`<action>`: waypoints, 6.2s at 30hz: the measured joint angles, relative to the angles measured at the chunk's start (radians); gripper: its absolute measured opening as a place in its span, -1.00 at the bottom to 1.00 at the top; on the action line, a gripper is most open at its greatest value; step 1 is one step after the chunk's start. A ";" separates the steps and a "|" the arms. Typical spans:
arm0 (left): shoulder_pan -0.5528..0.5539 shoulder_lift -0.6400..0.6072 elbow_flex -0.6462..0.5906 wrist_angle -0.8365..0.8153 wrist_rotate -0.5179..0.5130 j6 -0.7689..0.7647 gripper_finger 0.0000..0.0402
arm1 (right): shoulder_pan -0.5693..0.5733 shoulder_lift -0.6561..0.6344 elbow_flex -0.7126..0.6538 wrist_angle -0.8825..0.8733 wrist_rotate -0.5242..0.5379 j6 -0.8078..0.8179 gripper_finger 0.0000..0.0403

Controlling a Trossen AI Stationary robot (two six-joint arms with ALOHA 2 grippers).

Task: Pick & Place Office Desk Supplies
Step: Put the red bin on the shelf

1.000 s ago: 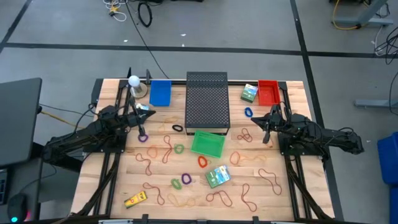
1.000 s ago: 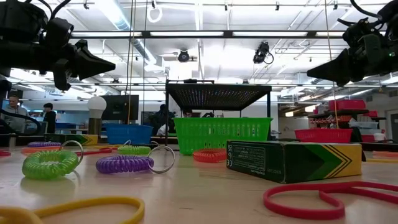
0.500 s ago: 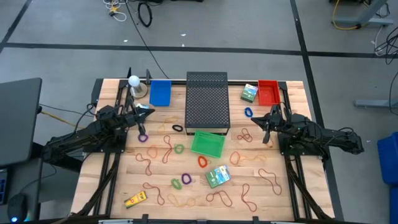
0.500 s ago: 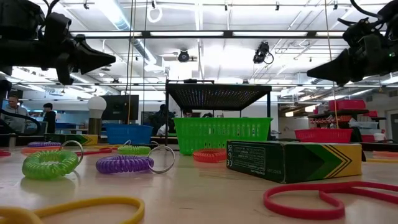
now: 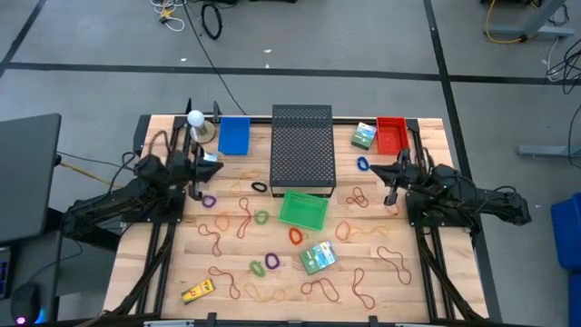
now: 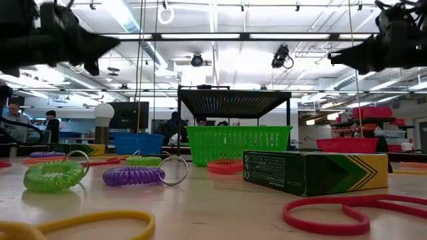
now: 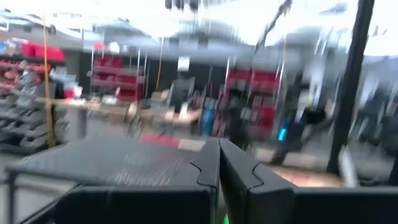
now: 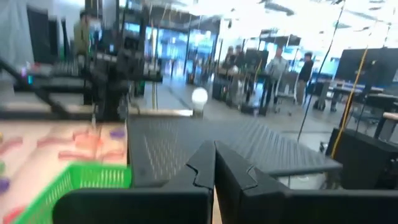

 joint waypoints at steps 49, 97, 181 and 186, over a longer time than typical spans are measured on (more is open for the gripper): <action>0.002 0.608 0.253 0.153 -0.523 -0.380 -0.96 | -0.119 0.344 0.250 0.270 0.435 0.456 -0.98; 0.001 0.646 0.254 0.147 -0.565 -0.301 -0.95 | -0.832 1.576 0.898 -0.851 -0.030 0.792 -0.54; 0.000 0.647 0.254 0.099 -0.478 -0.358 -0.95 | -0.317 1.976 2.029 -1.284 -0.069 1.067 -0.84; 0.000 0.647 0.254 0.098 -0.478 -0.370 -0.95 | -0.307 1.983 2.029 -1.263 -0.068 1.043 -0.76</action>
